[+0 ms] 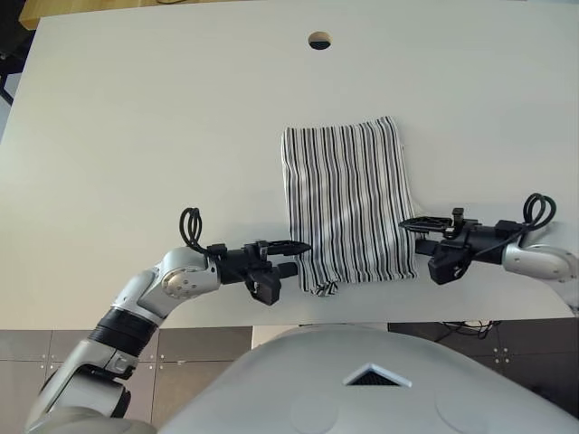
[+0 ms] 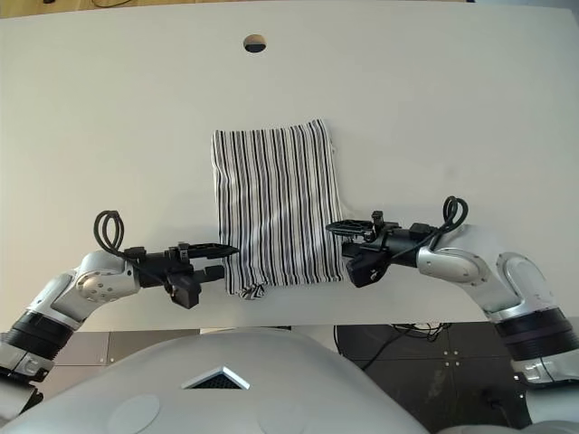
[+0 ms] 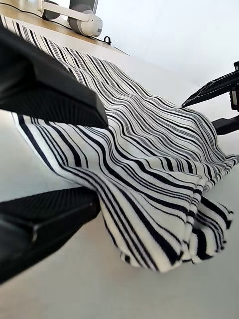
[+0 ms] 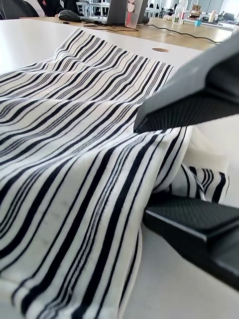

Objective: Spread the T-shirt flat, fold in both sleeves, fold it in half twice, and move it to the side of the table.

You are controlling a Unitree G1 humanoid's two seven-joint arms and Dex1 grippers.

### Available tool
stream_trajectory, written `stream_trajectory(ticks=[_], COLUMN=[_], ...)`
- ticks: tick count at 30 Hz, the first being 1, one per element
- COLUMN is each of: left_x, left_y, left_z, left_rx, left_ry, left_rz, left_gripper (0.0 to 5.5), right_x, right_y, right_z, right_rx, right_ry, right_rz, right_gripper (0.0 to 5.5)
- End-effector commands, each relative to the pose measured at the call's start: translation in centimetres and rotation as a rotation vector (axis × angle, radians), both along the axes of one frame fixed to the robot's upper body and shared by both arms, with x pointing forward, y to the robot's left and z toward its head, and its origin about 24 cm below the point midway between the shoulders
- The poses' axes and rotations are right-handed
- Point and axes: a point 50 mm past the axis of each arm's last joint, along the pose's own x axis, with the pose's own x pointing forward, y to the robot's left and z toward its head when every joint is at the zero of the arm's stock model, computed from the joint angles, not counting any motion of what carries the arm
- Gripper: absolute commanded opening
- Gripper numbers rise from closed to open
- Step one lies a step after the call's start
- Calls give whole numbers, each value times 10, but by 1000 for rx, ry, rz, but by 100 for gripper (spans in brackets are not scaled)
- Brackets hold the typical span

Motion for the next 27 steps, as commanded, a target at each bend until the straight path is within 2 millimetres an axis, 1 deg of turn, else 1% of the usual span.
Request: stream_trajectory(ticks=[1, 6, 8, 12, 16, 18, 20, 23, 24, 25, 27], left_x=[-4, -5, -4, -4, -6, -14, -24, -28, -24, -14, 5], left_y=[5, 4, 4, 9, 16, 19, 21, 24, 24, 24, 21], left_z=[-17, -19, -20, -21, -18, -12, -4, 8, 10, 13, 18], left_rx=[104, 97, 98, 115, 118, 81, 30, -34, -46, -74, -125], left_ry=[46, 52, 53, 58, 70, 101, 140, 184, 184, 169, 122], left_rz=[-22, -28, -27, -31, -18, -10, 3, 60, 93, 140, 214], left_gripper=[133, 75, 53, 12, 12, 12, 12, 12, 12, 12, 12], right_x=[-6, -5, -5, -3, -10, -19, -29, -36, -35, -31, -18], right_y=[-3, -5, -5, -3, 6, 8, 4, 0, 1, 2, 6], right_z=[-14, -17, -18, -17, -10, -3, -1, 2, 3, 4, 7], right_rx=[-39, -26, -16, 24, 119, 178, 188, 194, 197, 218, 275], right_ry=[46, 40, 42, 26, 50, 103, 180, 243, 251, 250, 214], right_rz=[-6, -23, -30, -45, -46, -57, -80, -118, -125, -139, -185], right_gripper=[133, 38, 11, 10, 10, 10, 10, 10, 10, 10, 10])
